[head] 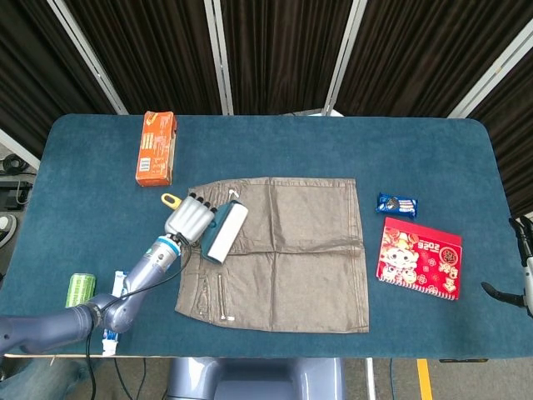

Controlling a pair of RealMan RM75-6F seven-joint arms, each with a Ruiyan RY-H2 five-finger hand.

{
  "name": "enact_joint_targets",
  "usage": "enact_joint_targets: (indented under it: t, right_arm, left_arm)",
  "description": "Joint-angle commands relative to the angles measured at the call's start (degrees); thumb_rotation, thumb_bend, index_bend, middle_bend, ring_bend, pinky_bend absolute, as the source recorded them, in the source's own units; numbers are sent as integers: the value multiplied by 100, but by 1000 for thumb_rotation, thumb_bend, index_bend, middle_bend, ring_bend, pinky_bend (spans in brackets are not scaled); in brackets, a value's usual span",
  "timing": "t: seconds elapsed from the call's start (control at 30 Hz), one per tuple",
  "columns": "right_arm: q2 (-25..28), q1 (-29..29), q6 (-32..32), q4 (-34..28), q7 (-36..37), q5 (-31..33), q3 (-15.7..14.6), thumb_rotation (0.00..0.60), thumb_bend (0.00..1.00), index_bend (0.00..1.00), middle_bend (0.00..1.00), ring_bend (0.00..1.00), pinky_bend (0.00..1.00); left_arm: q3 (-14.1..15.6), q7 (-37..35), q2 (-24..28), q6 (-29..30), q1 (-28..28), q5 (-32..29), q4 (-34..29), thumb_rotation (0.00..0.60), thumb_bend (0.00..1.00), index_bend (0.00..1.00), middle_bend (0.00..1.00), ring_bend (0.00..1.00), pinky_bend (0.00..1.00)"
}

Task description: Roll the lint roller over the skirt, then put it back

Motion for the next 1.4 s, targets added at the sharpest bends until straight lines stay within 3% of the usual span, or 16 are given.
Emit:
enact_joint_targets:
  t: [0.03, 0.33, 0.7, 1.03, 1.4]
  right_arm:
    - [5, -1, 2, 3, 8, -5, 1, 600, 0, 0, 0, 0, 0]
    - [11, -25, 9, 48, 51, 32, 3, 600, 0, 0, 0, 0, 0]
    - [26, -47, 11, 94, 96, 91, 19, 600, 0, 0, 0, 0, 0]
    - [45, -54, -9, 108, 148, 122, 32, 600, 0, 0, 0, 0, 0]
    - [92, -88, 48, 75, 218, 82, 38, 600, 0, 0, 0, 0, 0]
  left_arm:
    - [82, 196, -169, -14, -141, -43, 50, 600, 937, 621, 478, 418, 493]
    - [187, 710, -615, -88, -550, -114, 49, 600, 941, 626, 480, 422, 494]
    - [81, 1247, -1177, -52, -1088, -296, 6, 600, 948, 628, 481, 422, 495]
    - [99, 1946, -1347, 228, -1489, -306, -210, 600, 951, 640, 492, 428, 501]
    - [550, 2682, -1257, 382, -1669, -215, -216, 600, 956, 659, 502, 441, 514]
